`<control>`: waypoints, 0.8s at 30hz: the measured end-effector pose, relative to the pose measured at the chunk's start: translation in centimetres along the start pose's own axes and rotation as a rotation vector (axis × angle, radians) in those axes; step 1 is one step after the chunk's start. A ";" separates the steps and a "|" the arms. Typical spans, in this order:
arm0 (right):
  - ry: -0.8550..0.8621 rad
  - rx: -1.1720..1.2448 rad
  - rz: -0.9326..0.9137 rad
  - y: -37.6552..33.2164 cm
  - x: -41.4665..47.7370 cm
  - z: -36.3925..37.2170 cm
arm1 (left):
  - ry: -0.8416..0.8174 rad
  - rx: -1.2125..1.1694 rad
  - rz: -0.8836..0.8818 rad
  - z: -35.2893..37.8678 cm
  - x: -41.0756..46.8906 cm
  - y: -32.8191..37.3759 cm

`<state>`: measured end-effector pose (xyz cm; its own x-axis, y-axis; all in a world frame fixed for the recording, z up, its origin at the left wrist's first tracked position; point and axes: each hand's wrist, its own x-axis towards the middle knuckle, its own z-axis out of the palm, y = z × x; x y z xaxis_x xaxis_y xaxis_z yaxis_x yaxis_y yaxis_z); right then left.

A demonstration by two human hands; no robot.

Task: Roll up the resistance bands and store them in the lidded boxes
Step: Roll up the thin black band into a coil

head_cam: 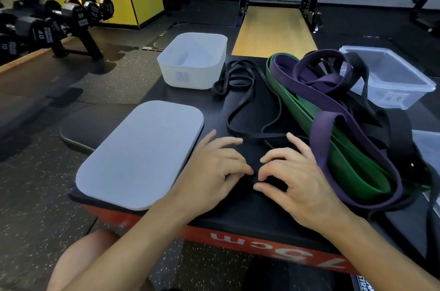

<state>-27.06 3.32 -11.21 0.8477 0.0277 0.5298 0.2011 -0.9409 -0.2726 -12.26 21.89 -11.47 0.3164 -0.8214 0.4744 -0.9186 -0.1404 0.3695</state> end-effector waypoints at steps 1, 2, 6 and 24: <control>-0.003 0.000 0.000 0.0 0.0 0.0 | 0.000 0.015 0.009 0.0 -0.1 0.1; -0.011 0.007 0.001 -0.1 0.0 0.1 | -0.002 0.015 0.017 -0.1 -0.2 0.1; -0.059 0.039 0.028 0.2 -0.1 0.1 | -0.060 0.011 0.041 -0.1 -0.1 0.2; -0.004 0.181 0.094 -0.6 -0.1 -0.5 | -0.047 0.083 0.073 0.0 -0.1 0.1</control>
<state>-27.53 3.68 -10.73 0.8685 -0.0559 0.4925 0.2058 -0.8633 -0.4609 -12.42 21.97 -11.54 0.2389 -0.8556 0.4592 -0.9556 -0.1232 0.2676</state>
